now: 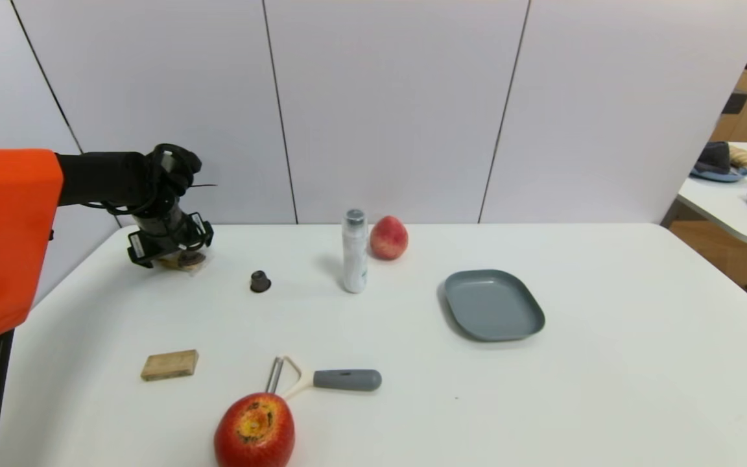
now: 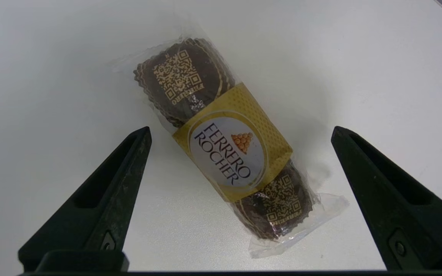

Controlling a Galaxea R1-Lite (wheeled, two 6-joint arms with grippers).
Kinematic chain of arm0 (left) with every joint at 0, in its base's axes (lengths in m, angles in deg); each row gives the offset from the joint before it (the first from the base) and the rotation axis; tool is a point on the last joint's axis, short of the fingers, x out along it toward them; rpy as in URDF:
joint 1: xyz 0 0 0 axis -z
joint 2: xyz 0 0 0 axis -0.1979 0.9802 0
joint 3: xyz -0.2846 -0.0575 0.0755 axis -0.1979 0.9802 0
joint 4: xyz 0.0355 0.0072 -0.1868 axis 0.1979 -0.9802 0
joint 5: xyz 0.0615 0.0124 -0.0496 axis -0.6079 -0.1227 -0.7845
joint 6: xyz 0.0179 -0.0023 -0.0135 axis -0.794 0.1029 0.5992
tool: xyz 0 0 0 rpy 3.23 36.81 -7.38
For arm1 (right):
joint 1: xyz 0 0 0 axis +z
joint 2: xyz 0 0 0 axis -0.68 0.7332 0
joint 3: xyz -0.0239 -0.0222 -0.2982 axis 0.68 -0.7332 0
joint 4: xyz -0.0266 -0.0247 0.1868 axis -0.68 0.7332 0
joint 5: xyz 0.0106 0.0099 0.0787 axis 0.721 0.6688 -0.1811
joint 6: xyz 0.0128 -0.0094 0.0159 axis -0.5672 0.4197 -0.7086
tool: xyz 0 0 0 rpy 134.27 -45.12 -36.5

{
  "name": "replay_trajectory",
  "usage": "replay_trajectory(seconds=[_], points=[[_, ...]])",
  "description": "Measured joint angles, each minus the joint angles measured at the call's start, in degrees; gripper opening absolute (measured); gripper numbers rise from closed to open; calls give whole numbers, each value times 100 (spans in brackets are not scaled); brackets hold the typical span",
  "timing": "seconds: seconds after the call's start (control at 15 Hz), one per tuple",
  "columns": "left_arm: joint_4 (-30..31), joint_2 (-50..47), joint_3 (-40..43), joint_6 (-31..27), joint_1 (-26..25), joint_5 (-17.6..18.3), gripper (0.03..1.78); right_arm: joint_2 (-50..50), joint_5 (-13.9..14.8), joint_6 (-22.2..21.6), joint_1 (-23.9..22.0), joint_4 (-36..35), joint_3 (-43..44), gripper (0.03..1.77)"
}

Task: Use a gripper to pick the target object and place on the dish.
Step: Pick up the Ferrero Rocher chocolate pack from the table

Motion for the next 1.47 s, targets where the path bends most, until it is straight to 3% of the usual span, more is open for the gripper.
replay_trajectory(seconds=[0.93,1.47], points=[[-11,-27,13,802,79,24,169,0,0,0,0,0,0,171],[-10,-11,35,919,79,41,169,0,-2,0,0,0,0,171]])
